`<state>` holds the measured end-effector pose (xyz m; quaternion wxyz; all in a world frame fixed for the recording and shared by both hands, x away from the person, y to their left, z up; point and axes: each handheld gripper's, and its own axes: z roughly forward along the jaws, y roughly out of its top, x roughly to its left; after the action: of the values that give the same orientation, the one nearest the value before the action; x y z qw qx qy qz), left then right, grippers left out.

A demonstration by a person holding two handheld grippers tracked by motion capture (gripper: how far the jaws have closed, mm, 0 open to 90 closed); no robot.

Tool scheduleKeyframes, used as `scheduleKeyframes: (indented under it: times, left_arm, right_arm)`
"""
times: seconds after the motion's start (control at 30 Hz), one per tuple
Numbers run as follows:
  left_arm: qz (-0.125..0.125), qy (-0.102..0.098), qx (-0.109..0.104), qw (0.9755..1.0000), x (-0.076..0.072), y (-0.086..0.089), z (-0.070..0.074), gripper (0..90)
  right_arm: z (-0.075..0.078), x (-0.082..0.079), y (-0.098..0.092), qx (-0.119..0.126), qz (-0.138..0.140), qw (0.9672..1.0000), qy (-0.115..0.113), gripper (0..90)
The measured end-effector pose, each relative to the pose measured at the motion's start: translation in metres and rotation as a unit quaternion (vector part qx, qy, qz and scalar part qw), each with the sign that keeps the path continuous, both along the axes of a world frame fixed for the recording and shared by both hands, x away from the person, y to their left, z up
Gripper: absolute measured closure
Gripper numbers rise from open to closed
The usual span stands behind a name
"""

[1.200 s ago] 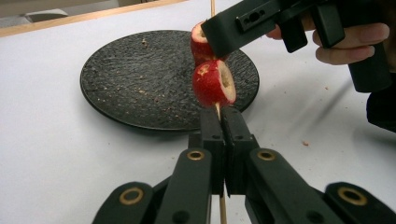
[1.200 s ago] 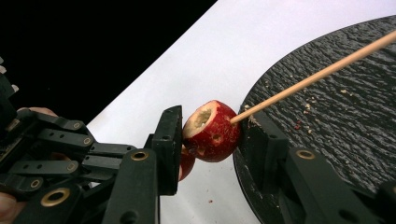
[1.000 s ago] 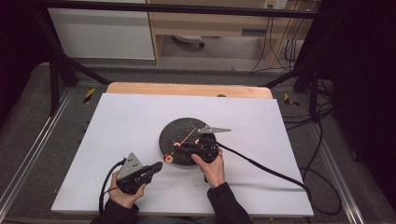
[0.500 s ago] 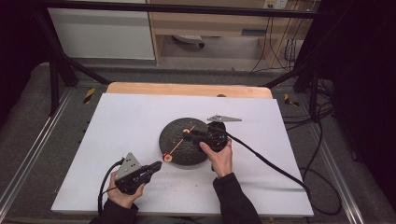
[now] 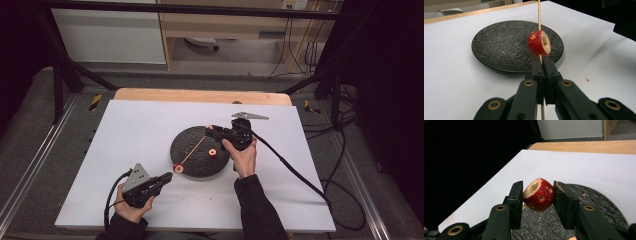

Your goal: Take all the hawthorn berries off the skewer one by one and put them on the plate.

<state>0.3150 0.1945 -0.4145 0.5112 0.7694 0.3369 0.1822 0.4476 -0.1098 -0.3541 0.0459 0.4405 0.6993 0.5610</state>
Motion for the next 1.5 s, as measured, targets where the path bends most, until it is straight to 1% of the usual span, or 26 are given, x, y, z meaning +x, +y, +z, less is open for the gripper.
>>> scheduleKeyframes:
  times: [0.13,0.2,0.33,0.43,0.57,0.73,0.93,1.1,1.33,1.43,1.5]
  left_arm:
    - [0.001,-0.001,-0.001,1.0,0.0,0.001,0.0,88.5]
    - [0.002,-0.001,-0.002,1.0,0.0,0.001,0.001,88.5]
    - [0.003,0.0,-0.001,1.0,0.001,0.001,0.0,88.4]
    - [0.005,0.0,-0.001,1.0,0.001,0.002,0.0,88.5]
    - [0.006,0.0,-0.002,1.0,0.001,0.002,0.0,88.4]
    - [0.006,0.0,-0.001,1.0,0.002,0.002,0.0,88.5]
    - [0.006,0.002,0.0,1.0,0.002,0.002,-0.001,88.5]
    - [0.006,0.002,0.002,1.0,0.002,0.002,-0.001,88.5]
    - [0.007,0.004,0.003,1.0,0.003,0.002,-0.001,88.4]
    - [0.006,0.004,0.004,1.0,0.003,0.002,-0.002,88.5]
    - [0.006,0.004,0.004,1.0,0.003,0.002,-0.002,88.5]
  right_arm:
    - [0.0,0.008,-0.004,-0.007,-0.012,0.9999,-0.002,61.5]
    - [-0.001,0.011,-0.004,-0.011,-0.015,0.9998,0.001,61.5]
    - [-0.007,0.014,-0.003,-0.02,-0.015,0.9997,0.002,61.5]
    - [-0.014,0.017,-0.001,-0.024,-0.015,0.9996,0.008,61.5]
    - [-0.026,0.02,0.004,-0.032,-0.013,0.9992,0.019,61.5]
    - [-0.044,0.023,0.014,-0.046,-0.006,0.9984,0.032,61.4]
    - [-0.067,0.026,0.024,-0.075,-0.001,0.996,0.048,61.3]
    - [-0.082,0.027,0.029,-0.097,0.0,0.994,0.051,61.1]
    - [-0.091,0.027,0.033,-0.11,0.002,0.9923,0.057,60.6]
    - [-0.091,0.026,0.033,-0.11,0.005,0.9922,0.057,58.2]
    - [-0.088,0.025,0.032,-0.113,0.007,0.9922,0.052,55.8]
